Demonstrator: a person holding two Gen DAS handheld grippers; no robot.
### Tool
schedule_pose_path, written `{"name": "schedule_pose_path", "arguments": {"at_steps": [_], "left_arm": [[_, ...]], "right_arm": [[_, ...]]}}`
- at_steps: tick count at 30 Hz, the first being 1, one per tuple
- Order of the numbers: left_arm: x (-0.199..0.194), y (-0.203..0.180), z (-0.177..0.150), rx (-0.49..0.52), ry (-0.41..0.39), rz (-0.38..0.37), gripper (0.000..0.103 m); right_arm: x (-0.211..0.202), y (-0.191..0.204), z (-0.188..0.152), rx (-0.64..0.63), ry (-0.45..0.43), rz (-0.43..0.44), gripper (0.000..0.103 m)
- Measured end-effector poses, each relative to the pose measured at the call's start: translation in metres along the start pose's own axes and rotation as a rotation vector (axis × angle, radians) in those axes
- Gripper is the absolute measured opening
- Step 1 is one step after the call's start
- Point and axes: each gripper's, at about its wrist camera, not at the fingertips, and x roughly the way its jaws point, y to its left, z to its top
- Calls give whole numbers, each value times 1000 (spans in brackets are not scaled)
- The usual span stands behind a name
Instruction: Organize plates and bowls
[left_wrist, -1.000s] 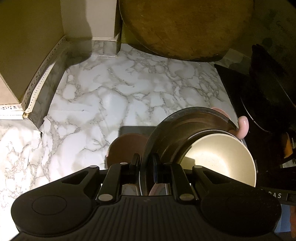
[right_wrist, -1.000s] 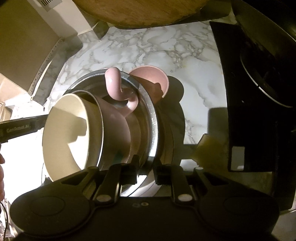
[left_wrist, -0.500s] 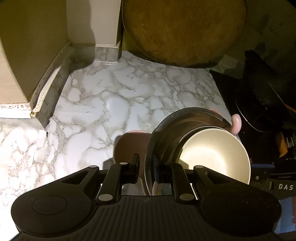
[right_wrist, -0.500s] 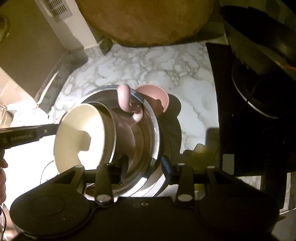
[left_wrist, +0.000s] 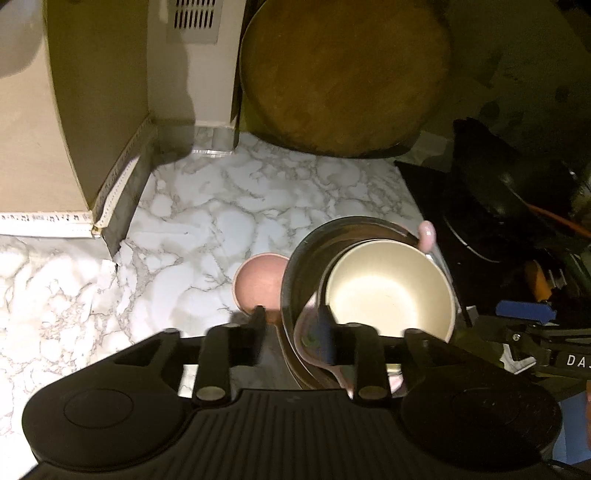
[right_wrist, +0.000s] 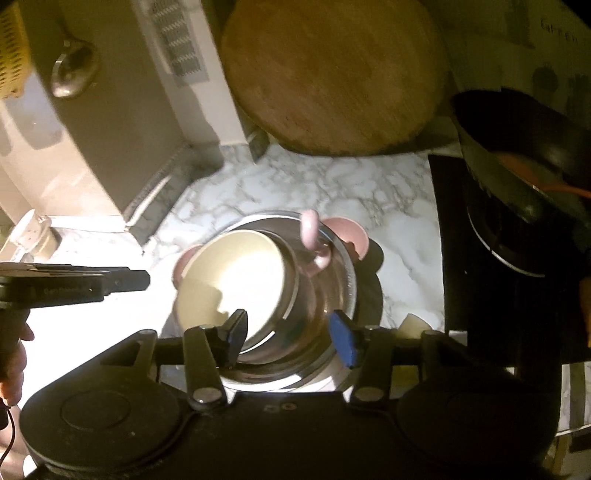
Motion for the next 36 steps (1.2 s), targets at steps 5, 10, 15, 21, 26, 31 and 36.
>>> {"name": "schedule_pose_path", "arguments": {"at_steps": [5,10,15,21,26,31,36], "left_arm": [[-21,-9,-14,19,-49,4,53],[-39,-10,-27,5,-89,3,61],[-55,-18,-43,25,-147,34,62],[-65,-24,-57,45,-194,51,77],[-68,-25,-66,36,-190,45,78],[-70,-27,-74,37,-183,40,80],[-74,-28,-79,28,-195,40,98]], "right_arm": [[-14,13,-10,-34,-53,16,54],[-26,19,-20,-45,-106,33,61],[-32,23,-31,-47,-122,61,64],[-41,29,-41,-67,-140,80,69],[-49,34,-45,-88,-157,98,75],[-56,36,-48,-106,-177,102,80],[-61,35,-52,-105,-195,120,89]]}}
